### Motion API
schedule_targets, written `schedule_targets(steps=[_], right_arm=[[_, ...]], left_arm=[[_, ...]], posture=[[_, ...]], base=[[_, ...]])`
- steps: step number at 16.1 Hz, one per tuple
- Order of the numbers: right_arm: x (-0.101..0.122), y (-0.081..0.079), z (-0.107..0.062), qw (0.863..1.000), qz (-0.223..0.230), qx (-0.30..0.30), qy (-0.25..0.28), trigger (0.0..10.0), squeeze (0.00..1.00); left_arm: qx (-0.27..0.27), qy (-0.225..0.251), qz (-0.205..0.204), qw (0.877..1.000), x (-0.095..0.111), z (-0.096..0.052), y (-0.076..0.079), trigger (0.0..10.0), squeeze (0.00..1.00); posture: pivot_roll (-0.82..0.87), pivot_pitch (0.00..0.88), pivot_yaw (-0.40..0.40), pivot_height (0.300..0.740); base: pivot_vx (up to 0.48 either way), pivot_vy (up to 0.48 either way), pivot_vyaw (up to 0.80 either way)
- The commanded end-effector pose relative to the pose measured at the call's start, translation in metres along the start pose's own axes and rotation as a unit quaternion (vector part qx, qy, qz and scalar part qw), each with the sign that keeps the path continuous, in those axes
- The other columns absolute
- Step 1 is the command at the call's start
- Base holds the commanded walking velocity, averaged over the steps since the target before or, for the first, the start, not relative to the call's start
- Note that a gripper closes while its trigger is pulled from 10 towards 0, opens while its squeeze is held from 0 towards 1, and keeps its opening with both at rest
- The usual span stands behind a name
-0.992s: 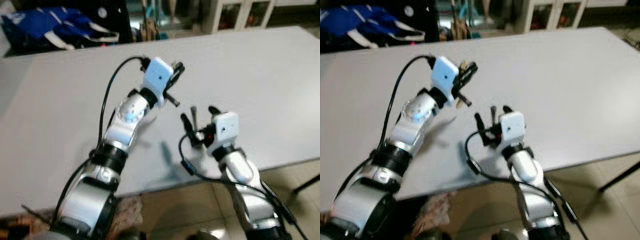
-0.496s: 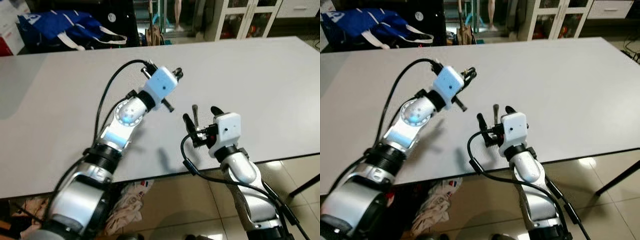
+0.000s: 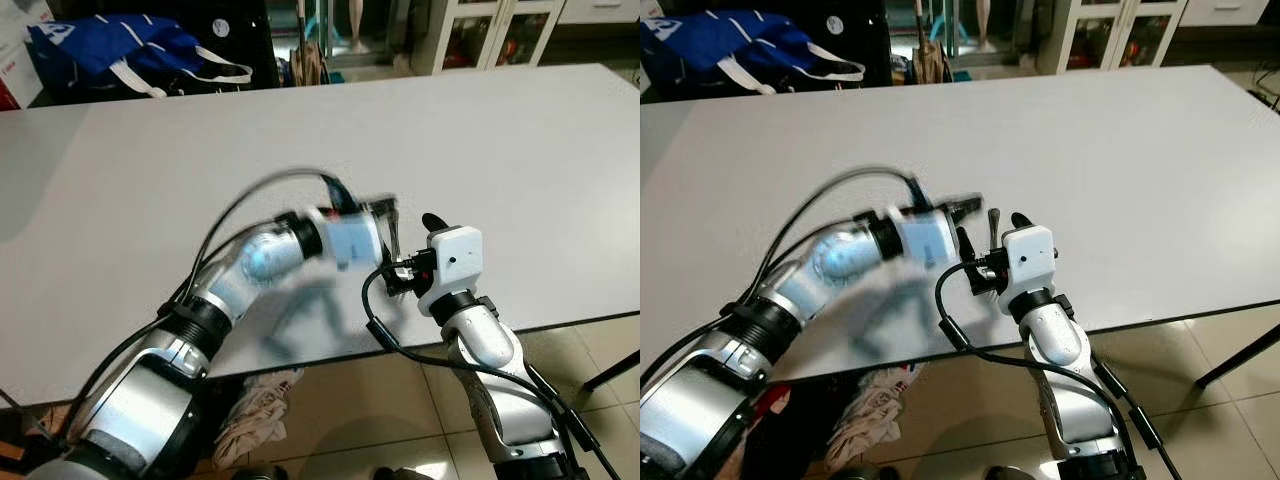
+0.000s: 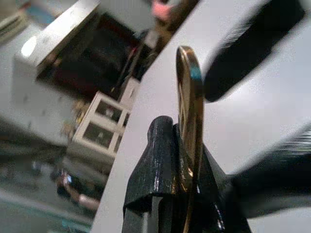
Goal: Setting the table
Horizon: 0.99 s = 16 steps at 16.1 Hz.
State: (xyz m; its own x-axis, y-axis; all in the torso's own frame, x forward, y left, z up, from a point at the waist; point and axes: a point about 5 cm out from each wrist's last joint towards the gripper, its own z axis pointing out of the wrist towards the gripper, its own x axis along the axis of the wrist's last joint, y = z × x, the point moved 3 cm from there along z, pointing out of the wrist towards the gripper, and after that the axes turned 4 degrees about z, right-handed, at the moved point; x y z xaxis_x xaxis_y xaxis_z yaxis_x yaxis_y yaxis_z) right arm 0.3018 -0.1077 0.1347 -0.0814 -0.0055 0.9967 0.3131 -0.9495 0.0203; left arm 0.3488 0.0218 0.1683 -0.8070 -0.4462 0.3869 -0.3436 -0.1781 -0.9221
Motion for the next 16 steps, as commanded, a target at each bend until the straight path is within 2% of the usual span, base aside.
schedule_targets(steps=[1,4,5,9,16], right_arm=[[0.002,0.000,-0.002,1.000,-0.002,0.002,0.004,10.0,0.00],[0.004,0.003,-0.002,1.000,0.006,-0.006,0.005,10.0,0.00],[0.008,0.013,-0.003,0.999,0.039,-0.032,0.012,10.0,0.00],[0.016,0.033,-0.004,0.997,0.030,-0.063,0.023,10.0,0.00],[0.015,0.031,-0.005,0.998,0.027,-0.060,0.017,10.0,0.00]], left_arm=[[-0.029,0.023,0.054,0.998,0.003,-0.004,0.006,0.0,0.00],[-0.065,0.052,0.129,0.988,0.004,-0.014,0.017,0.0,0.00],[-0.069,0.065,0.161,0.982,0.004,-0.018,0.019,0.0,0.00],[-0.060,0.090,0.218,0.970,0.005,-0.021,0.025,0.0,0.00],[-0.054,0.102,0.247,0.962,0.000,-0.019,0.048,0.0,0.00]], posture=[[-0.05,0.053,0.042,0.740],[-0.05,0.055,0.043,0.740],[-0.05,0.059,0.045,0.740],[-0.06,0.064,0.044,0.740],[-0.07,0.069,0.041,0.740]], base=[[0.000,0.000,0.00],[0.000,0.000,0.00],[0.000,0.000,0.00],[0.000,0.000,0.00],[0.000,0.000,0.00]])
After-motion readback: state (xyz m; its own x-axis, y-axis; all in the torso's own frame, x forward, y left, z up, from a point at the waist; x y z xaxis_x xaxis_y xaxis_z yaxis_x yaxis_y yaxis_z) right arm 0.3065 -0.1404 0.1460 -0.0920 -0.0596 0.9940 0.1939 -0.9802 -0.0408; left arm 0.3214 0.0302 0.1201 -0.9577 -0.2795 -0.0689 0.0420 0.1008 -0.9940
